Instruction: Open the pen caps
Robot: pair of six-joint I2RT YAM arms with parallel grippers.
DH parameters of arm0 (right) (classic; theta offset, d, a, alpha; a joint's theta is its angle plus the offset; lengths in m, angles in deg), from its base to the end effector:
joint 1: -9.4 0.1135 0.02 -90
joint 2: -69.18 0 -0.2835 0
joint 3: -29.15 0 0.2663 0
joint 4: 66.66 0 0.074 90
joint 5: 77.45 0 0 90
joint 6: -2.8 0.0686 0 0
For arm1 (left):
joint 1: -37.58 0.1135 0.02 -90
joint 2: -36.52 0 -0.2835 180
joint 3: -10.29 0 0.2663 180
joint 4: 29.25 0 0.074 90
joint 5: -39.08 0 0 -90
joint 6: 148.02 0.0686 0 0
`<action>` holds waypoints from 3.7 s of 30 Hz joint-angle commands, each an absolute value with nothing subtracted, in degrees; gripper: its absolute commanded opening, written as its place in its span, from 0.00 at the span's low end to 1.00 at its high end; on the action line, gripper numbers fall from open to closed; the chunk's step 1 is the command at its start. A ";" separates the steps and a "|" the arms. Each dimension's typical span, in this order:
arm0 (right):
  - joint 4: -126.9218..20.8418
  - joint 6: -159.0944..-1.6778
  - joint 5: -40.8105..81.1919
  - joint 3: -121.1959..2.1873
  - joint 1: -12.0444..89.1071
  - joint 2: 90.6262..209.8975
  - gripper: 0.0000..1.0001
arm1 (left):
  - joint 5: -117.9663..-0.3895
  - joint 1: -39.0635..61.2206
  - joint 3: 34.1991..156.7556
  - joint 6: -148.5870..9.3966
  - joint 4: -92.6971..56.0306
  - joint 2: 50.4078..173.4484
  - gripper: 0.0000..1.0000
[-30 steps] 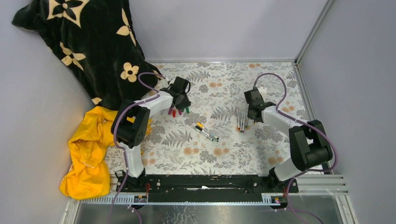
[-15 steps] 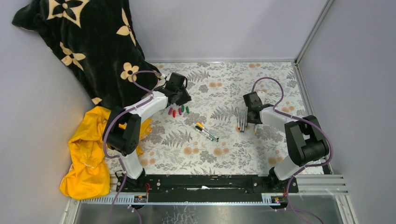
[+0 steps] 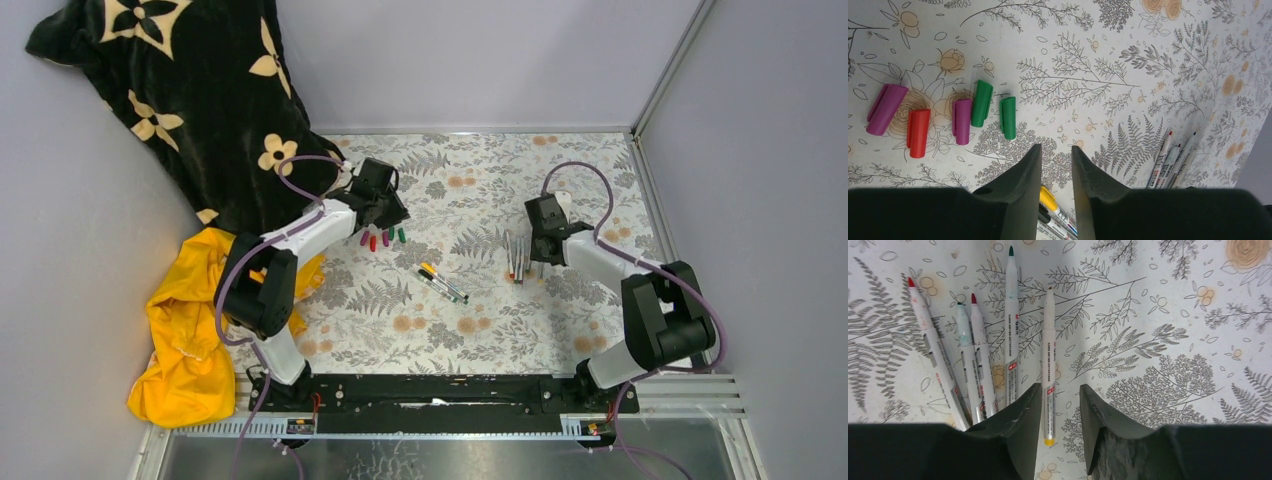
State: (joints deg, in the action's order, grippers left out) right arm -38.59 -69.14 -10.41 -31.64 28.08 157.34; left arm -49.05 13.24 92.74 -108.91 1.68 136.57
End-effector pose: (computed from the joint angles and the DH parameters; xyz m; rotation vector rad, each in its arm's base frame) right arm 0.3166 0.0788 0.1615 0.1410 2.4410 -0.2311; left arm 0.3815 -0.1701 0.2053 -0.5879 2.4248 -0.5442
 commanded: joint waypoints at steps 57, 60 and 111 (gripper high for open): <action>-33.46 -80.46 6.61 -50.68 56.60 177.19 0.44 | -57.91 17.18 68.23 -111.98 -1.34 102.27 0.79; -34.41 -79.64 7.09 -48.89 56.60 177.38 0.31 | -57.73 17.36 67.69 -112.26 -1.53 102.05 0.79; -37.30 -74.19 17.37 -47.60 57.22 158.91 0.00 | -62.94 6.73 76.93 -121.74 -15.91 126.89 0.35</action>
